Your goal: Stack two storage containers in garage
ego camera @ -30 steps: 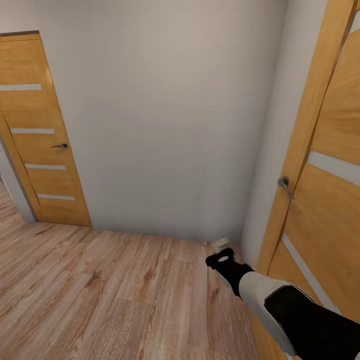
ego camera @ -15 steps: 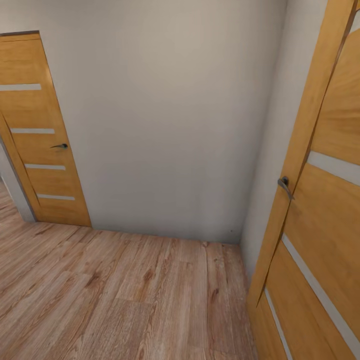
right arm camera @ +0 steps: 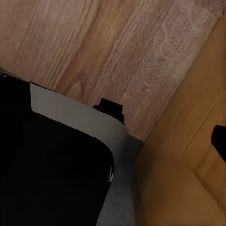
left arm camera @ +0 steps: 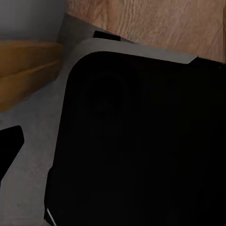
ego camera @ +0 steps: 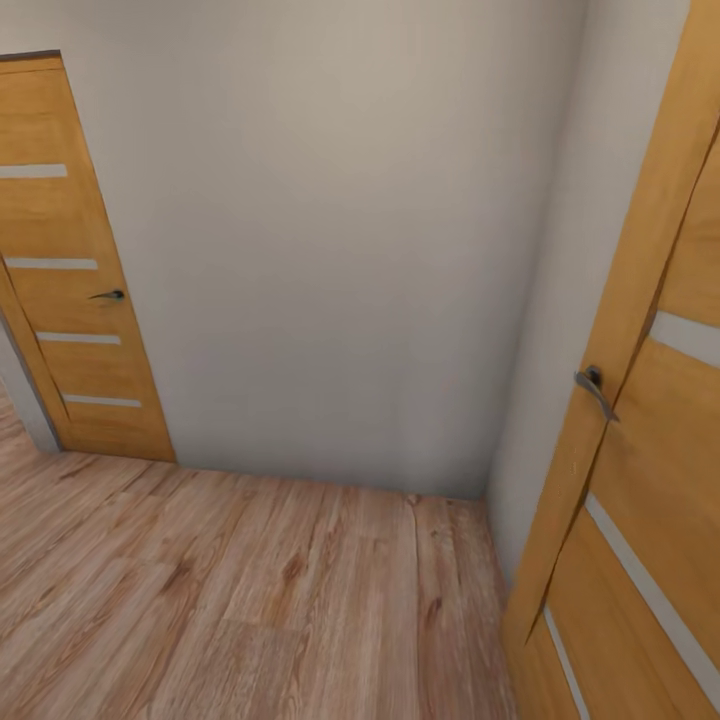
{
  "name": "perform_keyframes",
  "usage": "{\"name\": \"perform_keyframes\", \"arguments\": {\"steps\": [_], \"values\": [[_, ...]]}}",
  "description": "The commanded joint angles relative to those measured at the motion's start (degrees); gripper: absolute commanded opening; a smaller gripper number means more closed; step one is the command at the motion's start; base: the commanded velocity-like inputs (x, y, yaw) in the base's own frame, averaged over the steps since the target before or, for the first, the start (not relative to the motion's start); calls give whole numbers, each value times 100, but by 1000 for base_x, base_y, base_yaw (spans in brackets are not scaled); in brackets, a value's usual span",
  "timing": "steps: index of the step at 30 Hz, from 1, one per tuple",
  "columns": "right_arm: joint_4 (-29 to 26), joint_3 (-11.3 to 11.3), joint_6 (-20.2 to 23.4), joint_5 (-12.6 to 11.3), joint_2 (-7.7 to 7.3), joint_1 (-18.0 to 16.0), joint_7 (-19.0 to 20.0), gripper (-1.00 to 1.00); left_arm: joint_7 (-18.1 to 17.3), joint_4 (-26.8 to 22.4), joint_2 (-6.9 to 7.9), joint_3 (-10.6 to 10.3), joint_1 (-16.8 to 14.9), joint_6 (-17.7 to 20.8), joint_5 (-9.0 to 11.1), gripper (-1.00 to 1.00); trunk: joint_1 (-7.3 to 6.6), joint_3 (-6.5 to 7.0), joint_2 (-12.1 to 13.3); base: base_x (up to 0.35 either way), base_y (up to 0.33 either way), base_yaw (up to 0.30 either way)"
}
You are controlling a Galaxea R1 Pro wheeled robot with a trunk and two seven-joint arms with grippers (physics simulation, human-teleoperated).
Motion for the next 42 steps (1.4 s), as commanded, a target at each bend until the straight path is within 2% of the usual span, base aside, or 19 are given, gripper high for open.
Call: {"name": "perform_keyframes", "arguments": {"steps": [1, 42], "values": [[19, 40, -32, -61, 1, -6, 31, 100, -2, 0, 0, 1, -2, -13, 32, 100, 3, -5, -3, 320, 0, 0], [19, 48, -10, -43, -2, -5, -50, 100, 7, 3, -2, 1, -2, -47, 32, 100, 3, -5, -3, 321, 0, 0]]}}
